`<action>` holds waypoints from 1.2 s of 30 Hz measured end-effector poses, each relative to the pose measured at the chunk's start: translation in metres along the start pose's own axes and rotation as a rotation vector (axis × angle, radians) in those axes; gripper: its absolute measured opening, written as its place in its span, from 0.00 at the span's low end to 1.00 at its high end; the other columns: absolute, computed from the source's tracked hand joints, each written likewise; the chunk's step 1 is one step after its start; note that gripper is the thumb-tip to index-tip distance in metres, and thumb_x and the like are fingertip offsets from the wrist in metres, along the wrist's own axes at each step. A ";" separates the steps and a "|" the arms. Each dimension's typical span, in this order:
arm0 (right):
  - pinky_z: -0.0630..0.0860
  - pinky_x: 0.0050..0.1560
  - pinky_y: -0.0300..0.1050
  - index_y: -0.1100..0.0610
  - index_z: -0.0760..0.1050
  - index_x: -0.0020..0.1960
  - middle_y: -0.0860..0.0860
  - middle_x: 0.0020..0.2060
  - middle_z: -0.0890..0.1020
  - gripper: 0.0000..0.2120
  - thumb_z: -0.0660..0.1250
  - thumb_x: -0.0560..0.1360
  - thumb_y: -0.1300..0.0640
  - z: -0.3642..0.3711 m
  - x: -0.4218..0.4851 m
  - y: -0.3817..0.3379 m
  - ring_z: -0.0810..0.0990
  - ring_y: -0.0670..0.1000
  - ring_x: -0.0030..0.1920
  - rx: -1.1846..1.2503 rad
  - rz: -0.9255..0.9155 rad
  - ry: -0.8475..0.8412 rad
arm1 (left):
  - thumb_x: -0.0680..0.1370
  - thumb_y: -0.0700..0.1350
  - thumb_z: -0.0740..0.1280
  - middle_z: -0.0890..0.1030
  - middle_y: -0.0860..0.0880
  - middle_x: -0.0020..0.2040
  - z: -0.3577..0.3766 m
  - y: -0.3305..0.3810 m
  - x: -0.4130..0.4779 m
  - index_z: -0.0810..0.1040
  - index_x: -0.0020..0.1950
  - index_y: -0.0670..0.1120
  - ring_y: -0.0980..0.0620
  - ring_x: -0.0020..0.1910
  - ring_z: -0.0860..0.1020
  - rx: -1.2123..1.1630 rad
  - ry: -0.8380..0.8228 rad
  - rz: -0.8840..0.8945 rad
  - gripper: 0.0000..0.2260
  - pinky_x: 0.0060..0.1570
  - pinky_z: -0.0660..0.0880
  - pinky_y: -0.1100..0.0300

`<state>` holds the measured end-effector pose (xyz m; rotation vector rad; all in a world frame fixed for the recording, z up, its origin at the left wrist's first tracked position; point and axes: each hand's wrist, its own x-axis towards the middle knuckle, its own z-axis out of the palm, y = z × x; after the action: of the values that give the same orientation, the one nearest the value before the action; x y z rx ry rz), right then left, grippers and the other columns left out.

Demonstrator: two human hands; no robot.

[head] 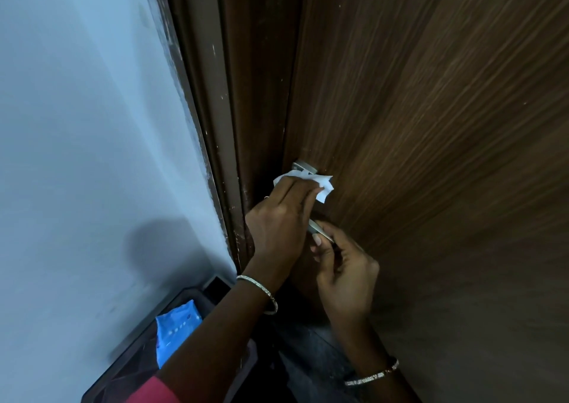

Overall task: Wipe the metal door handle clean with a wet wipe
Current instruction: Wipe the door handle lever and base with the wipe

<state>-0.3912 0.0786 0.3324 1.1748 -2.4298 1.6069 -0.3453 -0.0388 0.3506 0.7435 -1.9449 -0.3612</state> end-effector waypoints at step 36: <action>0.83 0.40 0.41 0.54 0.82 0.60 0.47 0.42 0.86 0.10 0.67 0.80 0.60 0.001 0.000 0.001 0.85 0.40 0.41 0.010 -0.003 0.010 | 0.79 0.55 0.66 0.82 0.51 0.27 -0.007 -0.014 -0.008 0.86 0.48 0.49 0.52 0.25 0.80 -0.364 -0.065 -0.774 0.13 0.32 0.78 0.57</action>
<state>-0.3909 0.0779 0.3308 1.1682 -2.4162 1.6222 -0.3315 -0.0445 0.3408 1.2225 -1.5112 -1.1810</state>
